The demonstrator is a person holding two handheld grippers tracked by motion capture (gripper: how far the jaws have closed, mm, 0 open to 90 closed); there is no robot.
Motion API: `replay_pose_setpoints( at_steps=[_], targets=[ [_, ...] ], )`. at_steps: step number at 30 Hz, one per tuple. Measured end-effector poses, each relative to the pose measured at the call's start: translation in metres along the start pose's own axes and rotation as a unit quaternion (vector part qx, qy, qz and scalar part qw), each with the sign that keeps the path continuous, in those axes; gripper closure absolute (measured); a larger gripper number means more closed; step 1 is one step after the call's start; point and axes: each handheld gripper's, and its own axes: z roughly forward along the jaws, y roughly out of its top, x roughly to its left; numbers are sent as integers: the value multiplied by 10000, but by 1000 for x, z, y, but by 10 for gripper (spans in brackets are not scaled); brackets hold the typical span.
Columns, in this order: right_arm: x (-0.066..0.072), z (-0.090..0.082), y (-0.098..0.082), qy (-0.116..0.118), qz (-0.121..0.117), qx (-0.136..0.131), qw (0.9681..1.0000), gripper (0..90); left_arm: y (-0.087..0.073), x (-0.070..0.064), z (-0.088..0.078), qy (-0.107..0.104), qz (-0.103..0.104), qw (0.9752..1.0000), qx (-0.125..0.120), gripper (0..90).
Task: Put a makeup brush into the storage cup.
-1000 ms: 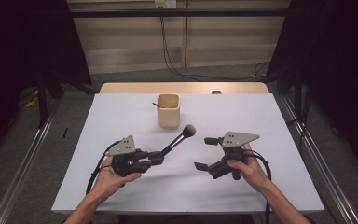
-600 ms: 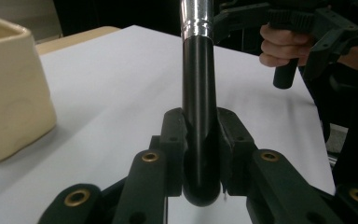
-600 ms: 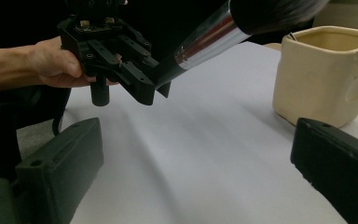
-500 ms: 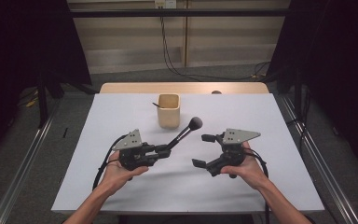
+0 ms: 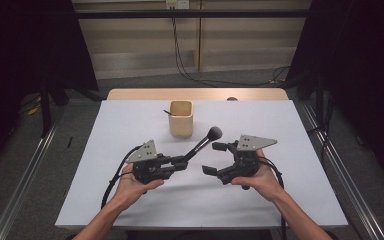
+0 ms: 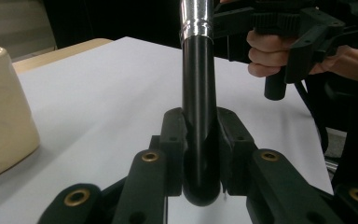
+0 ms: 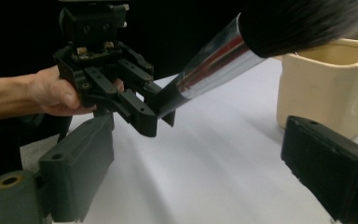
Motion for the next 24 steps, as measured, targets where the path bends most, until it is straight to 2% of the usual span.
replay_pose_setpoints(
  at_steps=[16,21,24],
  targets=[
    [-6,3,0,182,297,-213,9992,481,-6,-4,9,-72,-11,9999,95,746],
    [-7,4,-1,227,432,-220,9986,569,-8,-5,12,-122,24,9998,135,746],
    [-10,4,-2,267,574,-261,9977,585,-9,-5,13,-120,32,9998,160,746]
  ],
)
